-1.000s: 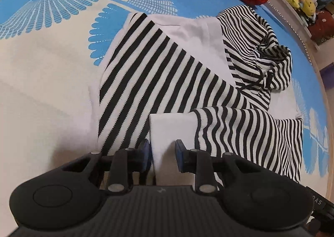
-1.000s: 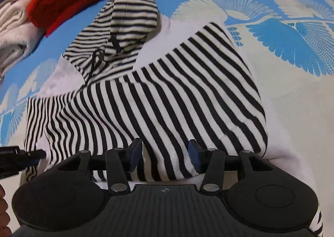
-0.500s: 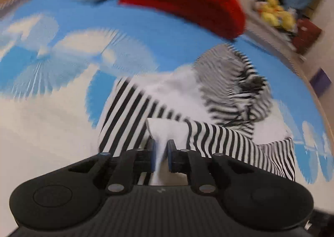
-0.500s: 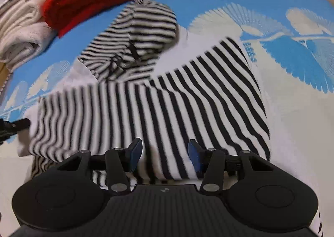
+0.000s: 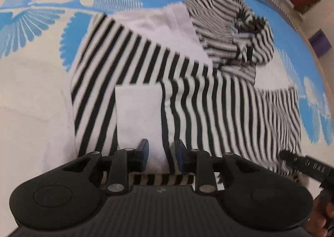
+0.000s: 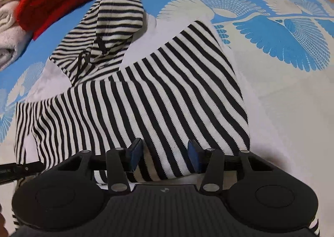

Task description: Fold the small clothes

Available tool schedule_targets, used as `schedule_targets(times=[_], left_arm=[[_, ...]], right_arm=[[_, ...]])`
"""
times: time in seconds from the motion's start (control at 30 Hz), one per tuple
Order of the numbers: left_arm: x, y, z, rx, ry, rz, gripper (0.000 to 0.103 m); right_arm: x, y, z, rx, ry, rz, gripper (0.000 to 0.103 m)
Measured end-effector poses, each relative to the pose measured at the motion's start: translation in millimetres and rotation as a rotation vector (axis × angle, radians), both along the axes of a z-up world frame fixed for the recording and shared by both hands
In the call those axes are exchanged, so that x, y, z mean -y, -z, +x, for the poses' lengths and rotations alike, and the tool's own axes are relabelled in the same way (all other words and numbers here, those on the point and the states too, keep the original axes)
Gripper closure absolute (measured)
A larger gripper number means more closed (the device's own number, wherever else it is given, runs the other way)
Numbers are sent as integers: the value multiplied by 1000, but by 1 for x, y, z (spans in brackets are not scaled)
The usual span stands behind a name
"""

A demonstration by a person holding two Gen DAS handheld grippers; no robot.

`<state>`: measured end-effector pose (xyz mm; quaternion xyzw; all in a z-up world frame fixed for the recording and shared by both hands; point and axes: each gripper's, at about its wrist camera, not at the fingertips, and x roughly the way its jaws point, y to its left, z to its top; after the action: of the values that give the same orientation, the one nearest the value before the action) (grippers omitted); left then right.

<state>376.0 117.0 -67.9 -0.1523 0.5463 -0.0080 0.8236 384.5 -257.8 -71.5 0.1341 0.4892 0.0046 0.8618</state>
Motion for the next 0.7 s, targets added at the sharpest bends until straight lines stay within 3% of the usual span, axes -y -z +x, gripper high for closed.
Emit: schedule_targets(times=[0.1, 0.27, 0.5, 0.7], left_arm=[[-1, -13, -1, 71, -21, 34, 57], [8, -21, -3, 110, -11, 82, 51], [25, -46, -10, 239, 16, 192, 26], [34, -57, -12, 268, 6, 227, 24]], right_arm=[[2, -8, -2, 40, -2, -10, 54], [3, -17, -5, 89, -11, -44, 53], [4, -29, -11, 154, -6, -74, 53], [5, -37, -16, 181, -9, -88, 56]])
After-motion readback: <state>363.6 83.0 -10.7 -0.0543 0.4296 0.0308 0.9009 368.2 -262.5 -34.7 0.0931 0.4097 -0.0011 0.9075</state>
